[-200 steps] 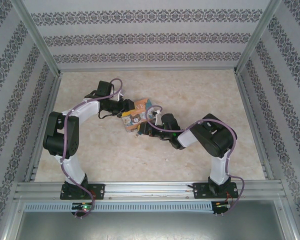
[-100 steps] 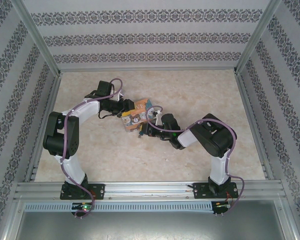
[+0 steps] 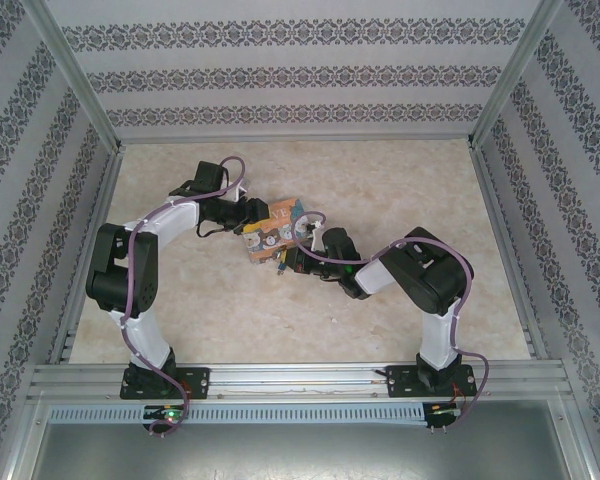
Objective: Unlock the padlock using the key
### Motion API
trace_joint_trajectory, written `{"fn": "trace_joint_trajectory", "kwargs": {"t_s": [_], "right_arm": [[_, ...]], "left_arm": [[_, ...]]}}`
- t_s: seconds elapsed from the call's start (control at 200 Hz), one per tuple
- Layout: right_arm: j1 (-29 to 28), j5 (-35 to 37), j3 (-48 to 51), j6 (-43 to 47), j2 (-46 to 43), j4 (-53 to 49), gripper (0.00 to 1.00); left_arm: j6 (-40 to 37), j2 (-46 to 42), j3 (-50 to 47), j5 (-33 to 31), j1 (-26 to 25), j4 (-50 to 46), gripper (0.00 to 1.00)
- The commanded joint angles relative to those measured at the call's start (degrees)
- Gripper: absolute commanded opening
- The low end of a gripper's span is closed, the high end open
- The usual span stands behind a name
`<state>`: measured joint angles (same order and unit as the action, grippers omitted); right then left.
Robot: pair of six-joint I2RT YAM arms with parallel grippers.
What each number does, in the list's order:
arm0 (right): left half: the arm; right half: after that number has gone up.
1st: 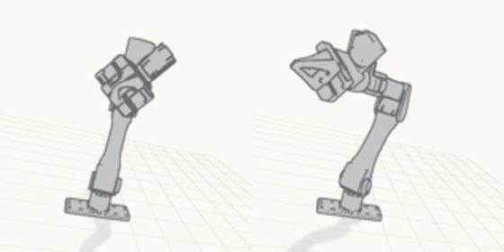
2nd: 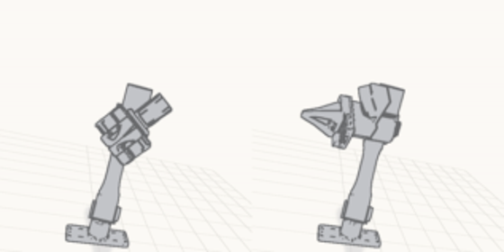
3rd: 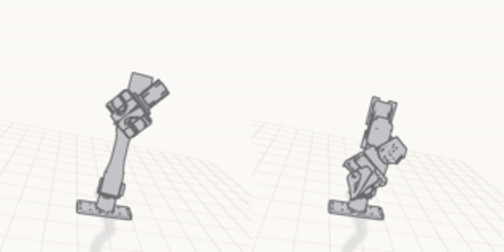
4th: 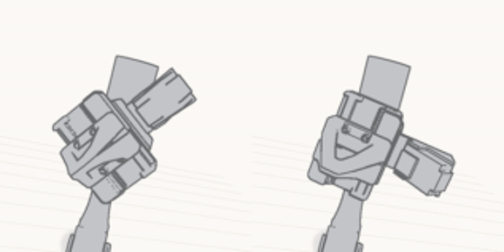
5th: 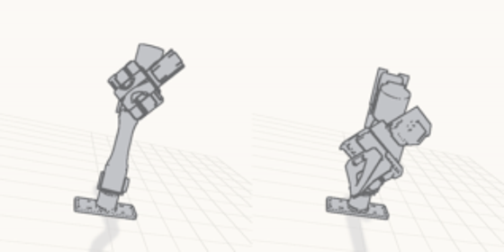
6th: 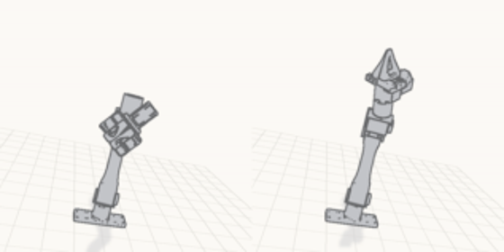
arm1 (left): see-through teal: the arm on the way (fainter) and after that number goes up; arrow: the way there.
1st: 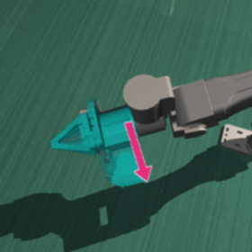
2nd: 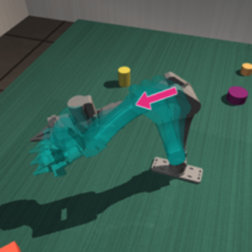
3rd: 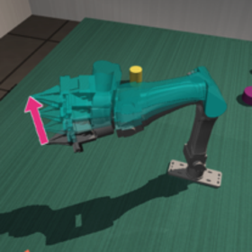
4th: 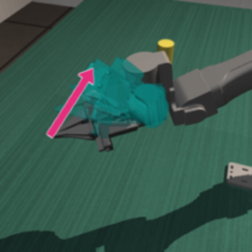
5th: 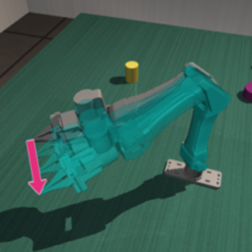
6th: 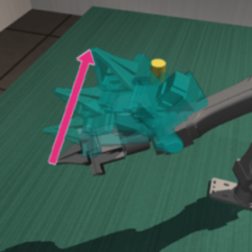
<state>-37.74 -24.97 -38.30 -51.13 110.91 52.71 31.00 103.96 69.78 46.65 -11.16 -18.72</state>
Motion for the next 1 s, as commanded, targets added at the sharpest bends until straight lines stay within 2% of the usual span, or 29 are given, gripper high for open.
{"fn": "trace_joint_trajectory", "kwargs": {"t_s": [0.0, 0.46, 0.999], "right_arm": [[-0.64, 1.91, 1.23, -0.74, -1.46, 2.40, 0.00], [-0.01, 8.89, 4.16, -5.92, -3.58, 7.56, 0.00], [0.02, 13.86, 4.62, -10.28, -0.27, 11.19, 0.00]], "left_arm": [[-2.27, -0.03, -1.25, -1.76, -1.31, -4.18, 0.51], [-2.38, -2.34, -5.61, -2.58, -2.36, -4.87, 0.51], [-0.93, -2.93, -9.24, -2.16, -3.26, -2.11, 0.52]]}}
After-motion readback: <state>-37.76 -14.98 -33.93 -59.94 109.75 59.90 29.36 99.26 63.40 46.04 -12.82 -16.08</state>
